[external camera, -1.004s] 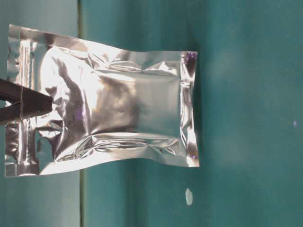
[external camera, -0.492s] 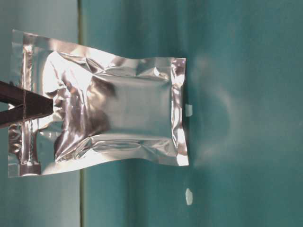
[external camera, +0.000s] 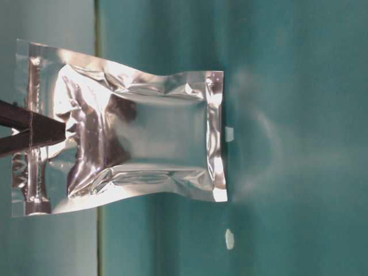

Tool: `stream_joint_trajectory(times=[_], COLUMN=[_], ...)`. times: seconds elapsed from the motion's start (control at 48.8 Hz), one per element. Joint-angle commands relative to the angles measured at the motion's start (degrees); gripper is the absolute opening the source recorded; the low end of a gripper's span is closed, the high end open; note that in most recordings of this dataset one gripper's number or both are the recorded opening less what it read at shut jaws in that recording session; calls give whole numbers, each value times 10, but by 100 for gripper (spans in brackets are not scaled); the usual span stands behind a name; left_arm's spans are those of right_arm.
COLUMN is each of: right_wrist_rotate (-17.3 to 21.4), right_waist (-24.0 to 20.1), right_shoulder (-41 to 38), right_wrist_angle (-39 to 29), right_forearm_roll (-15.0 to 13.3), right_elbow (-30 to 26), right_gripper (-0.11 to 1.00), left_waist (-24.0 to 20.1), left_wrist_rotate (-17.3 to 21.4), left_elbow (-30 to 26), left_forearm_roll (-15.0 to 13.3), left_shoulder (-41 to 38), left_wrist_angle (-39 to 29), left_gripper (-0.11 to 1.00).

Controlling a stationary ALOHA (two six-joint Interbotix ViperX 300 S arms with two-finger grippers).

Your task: Hand over the silver zip bag and make it stand upright.

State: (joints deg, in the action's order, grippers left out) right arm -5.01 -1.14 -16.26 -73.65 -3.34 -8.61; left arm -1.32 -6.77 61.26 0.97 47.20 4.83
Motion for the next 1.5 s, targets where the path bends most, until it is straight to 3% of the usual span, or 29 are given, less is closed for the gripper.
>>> stream_joint_trajectory(times=[0.0,0.184,0.266,0.348,0.451,0.553,0.615,1.004,1.189,1.476], right_wrist_rotate=[-4,-4,-3,-3,-2,-1,-2,-1,2,9], right_waist=[0,-1,-1,-1,-1,-1,-1,-3,-3,-4], right_shoulder=[6,6,6,5,6,6,6,8,8,8], right_wrist_angle=[3,2,0,1,0,1,1,2,2,2], right_forearm_roll=[-2,-1,-2,-1,-2,-1,-1,2,3,3], right_elbow=[-3,-3,-3,-2,-2,-1,0,11,11,11], right_gripper=[-2,-2,-2,-2,-2,-2,-2,-2,-2,-2], left_waist=[-3,16,18,18,17,21,25,21,20,18], left_wrist_rotate=[-10,3,-7,-30,-58,-71,-72,-76,-76,-68], left_elbow=[-3,13,14,10,9,12,15,58,27,-51], left_forearm_roll=[2,5,5,5,5,5,5,4,5,5], left_shoulder=[-11,-39,-65,-92,-127,-152,-166,-321,-406,-494], left_wrist_angle=[12,76,76,75,86,111,124,301,354,365], left_gripper=[1,1,9,25,55,84,95,94,94,94])
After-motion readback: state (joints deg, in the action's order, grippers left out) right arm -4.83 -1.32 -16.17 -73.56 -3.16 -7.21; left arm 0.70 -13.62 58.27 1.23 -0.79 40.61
